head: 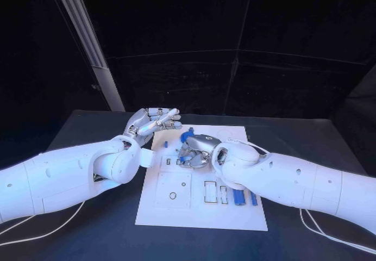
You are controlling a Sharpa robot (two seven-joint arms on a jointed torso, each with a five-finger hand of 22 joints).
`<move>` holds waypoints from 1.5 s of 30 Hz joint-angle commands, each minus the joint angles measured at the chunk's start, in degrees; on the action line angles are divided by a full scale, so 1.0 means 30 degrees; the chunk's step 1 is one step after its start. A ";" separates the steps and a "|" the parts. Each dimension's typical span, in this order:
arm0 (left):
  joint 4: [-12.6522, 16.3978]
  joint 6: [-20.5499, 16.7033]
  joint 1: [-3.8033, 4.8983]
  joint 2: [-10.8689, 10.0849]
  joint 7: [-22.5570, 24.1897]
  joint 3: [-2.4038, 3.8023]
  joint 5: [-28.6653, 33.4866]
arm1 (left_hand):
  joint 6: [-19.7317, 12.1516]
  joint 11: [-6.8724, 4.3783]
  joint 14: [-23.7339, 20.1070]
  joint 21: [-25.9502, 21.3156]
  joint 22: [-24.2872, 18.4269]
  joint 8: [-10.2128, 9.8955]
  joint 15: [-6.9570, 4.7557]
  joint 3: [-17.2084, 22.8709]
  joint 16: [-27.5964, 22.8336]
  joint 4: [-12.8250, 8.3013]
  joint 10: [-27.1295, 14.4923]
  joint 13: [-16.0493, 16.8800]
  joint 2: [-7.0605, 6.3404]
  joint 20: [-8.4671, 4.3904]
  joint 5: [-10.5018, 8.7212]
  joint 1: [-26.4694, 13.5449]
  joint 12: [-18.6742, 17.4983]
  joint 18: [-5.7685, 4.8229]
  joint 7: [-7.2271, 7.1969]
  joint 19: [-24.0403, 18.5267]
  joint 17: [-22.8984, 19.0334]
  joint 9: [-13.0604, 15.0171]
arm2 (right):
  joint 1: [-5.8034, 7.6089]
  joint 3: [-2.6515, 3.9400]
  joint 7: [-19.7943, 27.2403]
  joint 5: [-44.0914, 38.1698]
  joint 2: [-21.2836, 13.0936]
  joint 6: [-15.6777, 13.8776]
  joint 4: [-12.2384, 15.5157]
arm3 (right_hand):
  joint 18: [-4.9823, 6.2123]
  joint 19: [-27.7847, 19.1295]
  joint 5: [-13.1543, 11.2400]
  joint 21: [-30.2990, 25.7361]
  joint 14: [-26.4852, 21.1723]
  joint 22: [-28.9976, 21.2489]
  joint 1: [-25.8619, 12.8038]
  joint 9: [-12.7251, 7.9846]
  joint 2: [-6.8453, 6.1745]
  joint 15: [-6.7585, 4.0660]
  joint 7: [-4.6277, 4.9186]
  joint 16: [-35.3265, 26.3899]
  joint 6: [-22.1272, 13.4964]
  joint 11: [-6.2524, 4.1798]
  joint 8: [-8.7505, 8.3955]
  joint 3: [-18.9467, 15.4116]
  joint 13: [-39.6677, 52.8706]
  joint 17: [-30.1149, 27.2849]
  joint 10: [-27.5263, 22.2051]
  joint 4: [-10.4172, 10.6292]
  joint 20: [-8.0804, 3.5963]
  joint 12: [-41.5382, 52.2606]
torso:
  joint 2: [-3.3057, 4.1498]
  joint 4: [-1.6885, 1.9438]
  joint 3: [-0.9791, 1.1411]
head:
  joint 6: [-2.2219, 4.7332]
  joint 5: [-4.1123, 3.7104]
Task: Assemble the parts on the task board
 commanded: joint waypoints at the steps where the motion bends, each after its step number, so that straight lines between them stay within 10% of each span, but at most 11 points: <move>1: 0.0015 0.0200 0.0031 0.0017 0.0158 0.0009 -0.0015 | 0.0092 0.0080 0.0093 -0.0022 -0.0022 -0.0079 -0.0001 0.0018 -0.0047 -0.0125 0.0055 -0.0008 0.0192 -0.0001 0.0062 -0.0067 -0.0059 0.0280 0.0092 0.0106 0.0031 -0.0012 | -0.0069 -0.0090 -0.0395 -0.0151 -0.0154 0.0984 -0.0125 | -0.0266 -0.0096 0.0024 -0.0062 0.1827 -0.0037 0.0041 -0.0008 0.0164 -0.0133 -0.0359 0.0046 0.0485 -0.0002 0.0110 0.0089 -0.0031 0.4040 -0.0106 -0.0044 -0.0102 -0.0102 | -0.0009 0.0027 -0.0012 | -0.0052 -0.0014; 45: -0.0106 0.0281 0.0030 0.0078 0.0090 0.0008 -0.0015 | 0.0112 0.0083 0.0107 -0.0049 -0.0053 -0.0115 0.0000 0.0025 -0.0092 -0.0164 0.0073 -0.0008 0.0211 -0.0001 0.0062 -0.0045 -0.0102 0.0280 0.0100 0.0122 0.0040 -0.0011 | -0.0075 -0.0093 -0.1266 -0.1289 -0.0272 0.1316 0.0239 | -0.0213 -0.0269 -0.0103 -0.0371 0.1762 -0.0507 -0.1099 -0.0262 -0.1208 0.0132 0.0031 -0.0092 -0.0463 0.0334 -0.0515 -0.0690 -0.0872 0.3769 -0.0814 0.0342 0.0106 -0.0935 | -0.0006 0.0021 -0.0004 | -0.0129 -0.0020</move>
